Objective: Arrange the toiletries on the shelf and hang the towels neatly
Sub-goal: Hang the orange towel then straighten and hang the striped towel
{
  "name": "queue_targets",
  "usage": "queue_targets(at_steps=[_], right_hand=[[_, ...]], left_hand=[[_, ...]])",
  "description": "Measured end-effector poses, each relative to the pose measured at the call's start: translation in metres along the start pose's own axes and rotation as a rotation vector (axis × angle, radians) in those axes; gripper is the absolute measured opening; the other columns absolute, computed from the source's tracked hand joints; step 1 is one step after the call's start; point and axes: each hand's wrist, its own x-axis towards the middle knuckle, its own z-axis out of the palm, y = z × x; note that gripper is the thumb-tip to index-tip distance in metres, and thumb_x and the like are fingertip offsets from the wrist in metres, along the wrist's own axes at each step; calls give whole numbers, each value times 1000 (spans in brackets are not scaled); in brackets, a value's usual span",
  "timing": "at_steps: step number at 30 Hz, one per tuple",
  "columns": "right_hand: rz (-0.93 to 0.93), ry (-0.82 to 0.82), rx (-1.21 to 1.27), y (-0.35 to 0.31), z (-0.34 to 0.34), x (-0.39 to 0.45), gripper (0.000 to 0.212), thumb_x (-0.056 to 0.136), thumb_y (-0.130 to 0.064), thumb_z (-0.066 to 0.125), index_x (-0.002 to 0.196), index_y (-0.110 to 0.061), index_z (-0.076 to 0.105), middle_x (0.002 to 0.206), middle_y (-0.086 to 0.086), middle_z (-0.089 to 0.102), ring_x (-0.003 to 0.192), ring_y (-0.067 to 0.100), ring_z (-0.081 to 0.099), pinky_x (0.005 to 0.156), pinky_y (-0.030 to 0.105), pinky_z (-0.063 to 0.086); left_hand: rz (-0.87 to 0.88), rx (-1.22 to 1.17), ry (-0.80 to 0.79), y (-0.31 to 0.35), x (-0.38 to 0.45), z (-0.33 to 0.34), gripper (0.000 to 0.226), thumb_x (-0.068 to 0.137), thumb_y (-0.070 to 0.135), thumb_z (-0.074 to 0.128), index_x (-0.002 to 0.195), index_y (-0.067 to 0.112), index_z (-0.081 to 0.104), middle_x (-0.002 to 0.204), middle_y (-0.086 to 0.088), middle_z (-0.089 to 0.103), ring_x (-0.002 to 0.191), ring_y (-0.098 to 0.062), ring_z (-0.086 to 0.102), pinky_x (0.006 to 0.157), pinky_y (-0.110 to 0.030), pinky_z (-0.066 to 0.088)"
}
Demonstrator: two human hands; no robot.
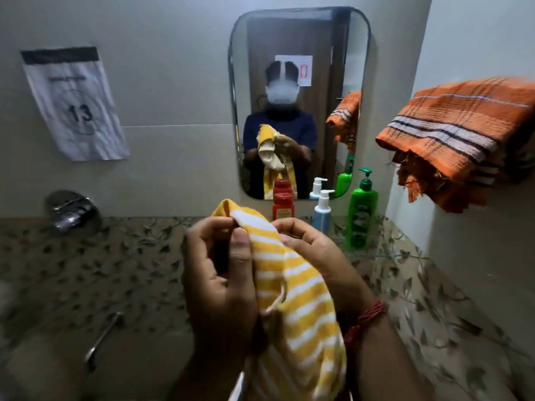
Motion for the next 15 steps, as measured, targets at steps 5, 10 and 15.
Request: queue_targets(at_steps=[5,10,15], right_hand=[[-102,-153,201,-11,20,-14,9,86,-14,59,87,-13,68,80,2,67,71,11,65,65,22,55],[-115,-102,100,-30,31,-10,9,84,-12,59,80,-15,67,75,2,65,68,11,64,64,21,55],[-163,-35,-49,-38,40,-14,6,84,-13,60,82,-13,66,76,-1,65,71,10,63,66,20,53]], left_hand=[[4,260,-219,2,28,-20,36,89,50,55,122,37,55,123,13,60,117,-12,57,97,-30,46],[-393,-58,-569,6,29,-19,19,101,29,55,109,24,71,101,1,76,99,-18,72,83,-35,56],[-466,-165,-588,10,38,-26,25,94,36,55,95,16,68,82,-7,72,75,-20,69,65,-34,55]])
